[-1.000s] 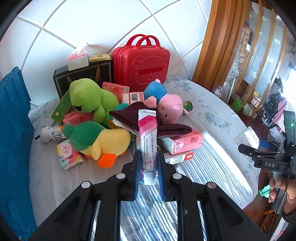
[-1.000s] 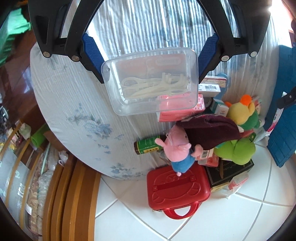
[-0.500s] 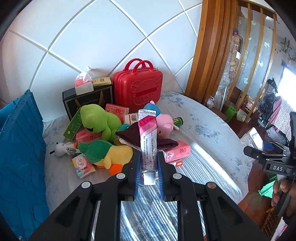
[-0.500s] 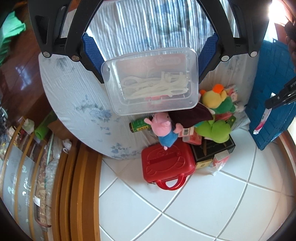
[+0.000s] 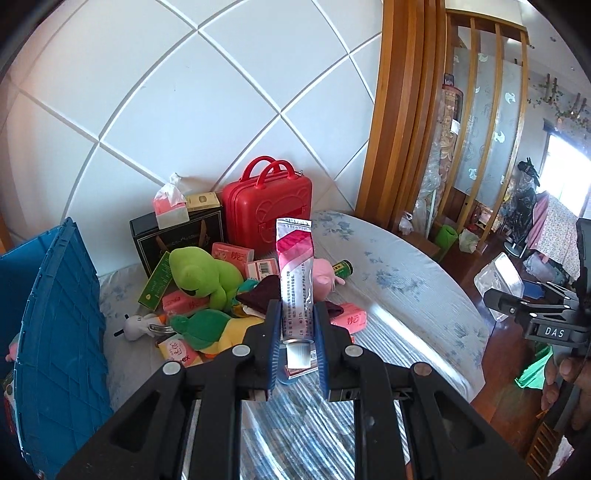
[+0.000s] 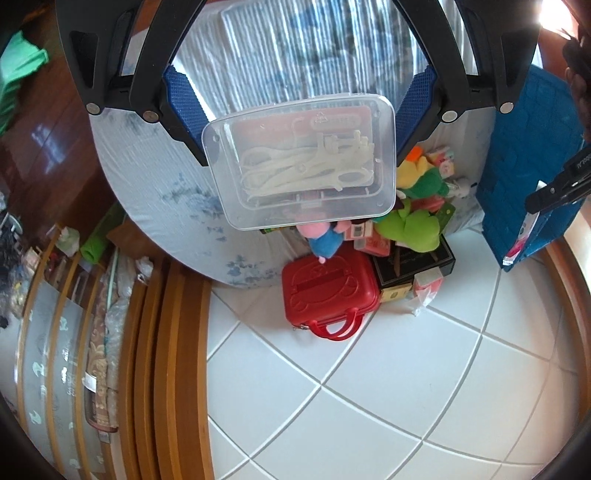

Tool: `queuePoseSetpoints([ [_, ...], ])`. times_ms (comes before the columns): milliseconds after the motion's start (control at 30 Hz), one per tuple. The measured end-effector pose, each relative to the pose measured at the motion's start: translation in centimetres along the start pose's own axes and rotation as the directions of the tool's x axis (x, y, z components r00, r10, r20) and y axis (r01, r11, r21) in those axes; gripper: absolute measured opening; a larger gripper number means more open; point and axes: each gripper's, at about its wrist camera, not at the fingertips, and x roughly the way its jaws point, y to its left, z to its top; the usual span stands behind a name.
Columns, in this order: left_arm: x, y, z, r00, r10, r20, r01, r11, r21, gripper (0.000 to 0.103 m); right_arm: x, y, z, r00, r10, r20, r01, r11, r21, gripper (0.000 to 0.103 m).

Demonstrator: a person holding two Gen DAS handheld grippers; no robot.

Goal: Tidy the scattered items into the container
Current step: 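Lift and carry the ointment tube and floss box with both tools over the crate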

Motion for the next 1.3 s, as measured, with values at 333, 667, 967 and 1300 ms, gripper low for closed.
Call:
queuePoseSetpoints([
  [333,-3.8,3.2,-0.1,0.999,-0.006,0.040,0.006,1.000,0.003,0.017,-2.3,3.5,-0.3,1.000,-0.007,0.024,0.007,1.000,0.003,0.091],
  [667,-6.2,6.6,-0.8,0.998,-0.023,0.066,0.024,1.000,-0.017,0.017,-3.8,8.2,-0.4,0.999,-0.005,0.045,0.006,1.000,-0.021,0.091],
  [967,-8.3,10.5,-0.9,0.994,-0.023,0.103,0.027,0.999,-0.044,0.017,-4.7,12.2,-0.1,0.998,-0.008,0.065,0.011,0.999,-0.046,0.091],
  [1300,-10.0,14.7,-1.2,0.992,-0.019,0.127,0.029,0.997,-0.073,0.017,-4.7,17.5,-0.2,0.998,0.004,0.070,0.002,0.997,-0.078,0.091],
])
